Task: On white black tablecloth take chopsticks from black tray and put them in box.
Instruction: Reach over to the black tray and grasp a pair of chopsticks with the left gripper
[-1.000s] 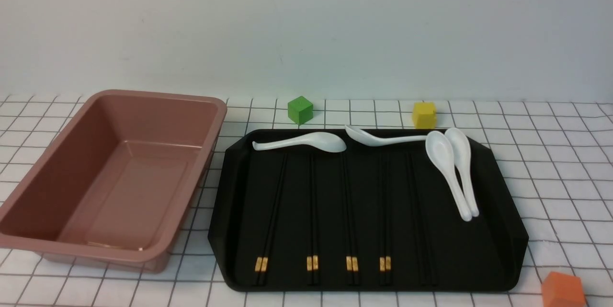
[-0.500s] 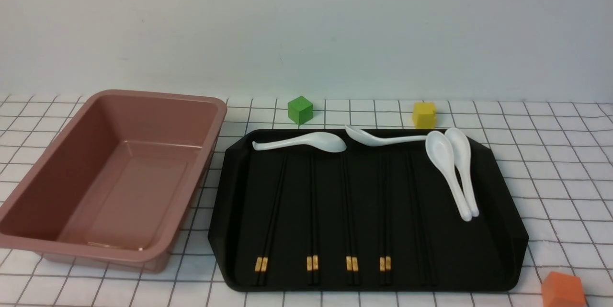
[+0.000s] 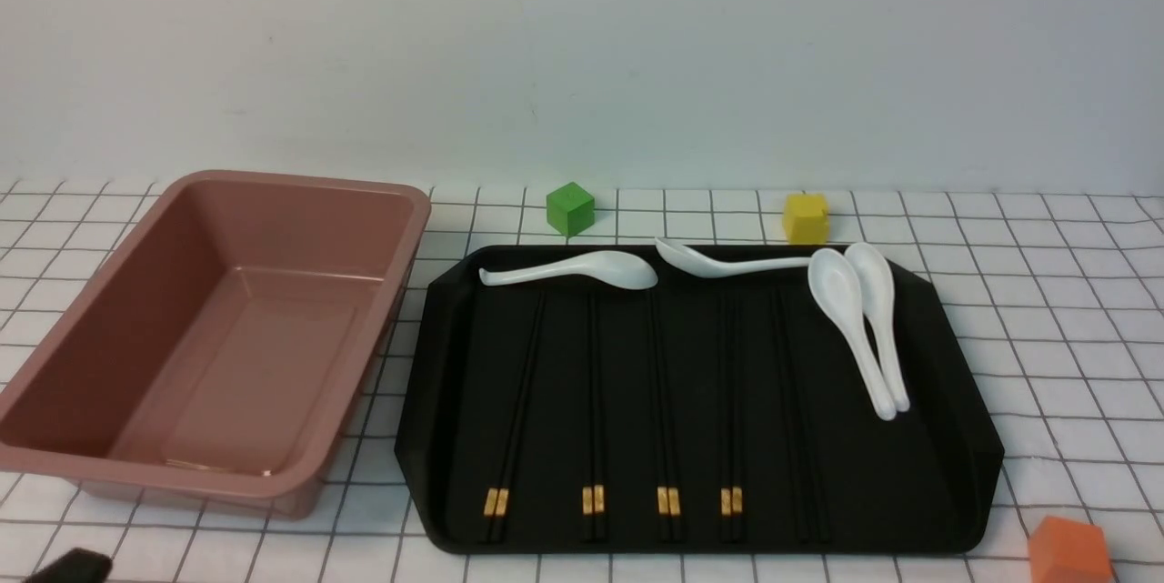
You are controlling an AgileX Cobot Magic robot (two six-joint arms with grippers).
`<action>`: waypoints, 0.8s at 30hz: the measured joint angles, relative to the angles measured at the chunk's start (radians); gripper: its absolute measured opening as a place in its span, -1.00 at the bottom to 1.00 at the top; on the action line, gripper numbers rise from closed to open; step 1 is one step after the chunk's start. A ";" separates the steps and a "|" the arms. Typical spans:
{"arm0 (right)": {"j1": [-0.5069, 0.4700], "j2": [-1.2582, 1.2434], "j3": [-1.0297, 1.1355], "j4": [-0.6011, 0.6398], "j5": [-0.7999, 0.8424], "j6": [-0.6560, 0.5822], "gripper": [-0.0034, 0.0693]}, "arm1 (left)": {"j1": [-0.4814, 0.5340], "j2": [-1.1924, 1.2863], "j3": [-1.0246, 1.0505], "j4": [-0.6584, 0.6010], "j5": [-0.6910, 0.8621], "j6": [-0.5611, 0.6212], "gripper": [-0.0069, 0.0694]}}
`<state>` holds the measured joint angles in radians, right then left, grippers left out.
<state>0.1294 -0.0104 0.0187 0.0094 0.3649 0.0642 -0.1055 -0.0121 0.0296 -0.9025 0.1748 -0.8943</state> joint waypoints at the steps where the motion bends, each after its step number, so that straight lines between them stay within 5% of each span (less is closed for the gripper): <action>1: 0.000 0.000 0.000 0.000 0.000 0.000 -0.25 | 0.000 0.000 0.000 -0.005 -0.012 0.000 -0.19; 4: 0.000 0.000 0.000 0.000 0.000 0.000 -0.25 | -0.002 0.000 -0.019 -0.040 -0.069 0.027 -0.24; 11: 0.000 0.000 0.000 0.000 0.000 0.000 -0.25 | -0.010 0.072 -0.342 0.116 0.037 0.370 -0.58; 16: 0.000 0.000 0.000 0.000 0.000 0.000 -0.25 | -0.010 0.470 -0.648 0.352 0.483 0.485 -0.84; 20: 0.000 0.000 0.000 0.000 0.000 0.000 -0.25 | -0.010 0.836 -0.802 0.505 0.810 0.506 -0.85; 24: 0.000 0.000 0.000 0.000 0.000 0.000 -0.25 | -0.010 1.072 -0.894 0.463 0.833 0.597 -0.85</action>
<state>0.1294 -0.0104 0.0187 0.0094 0.3649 0.0642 -0.1153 1.0601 -0.8644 -0.4398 1.0082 -0.2976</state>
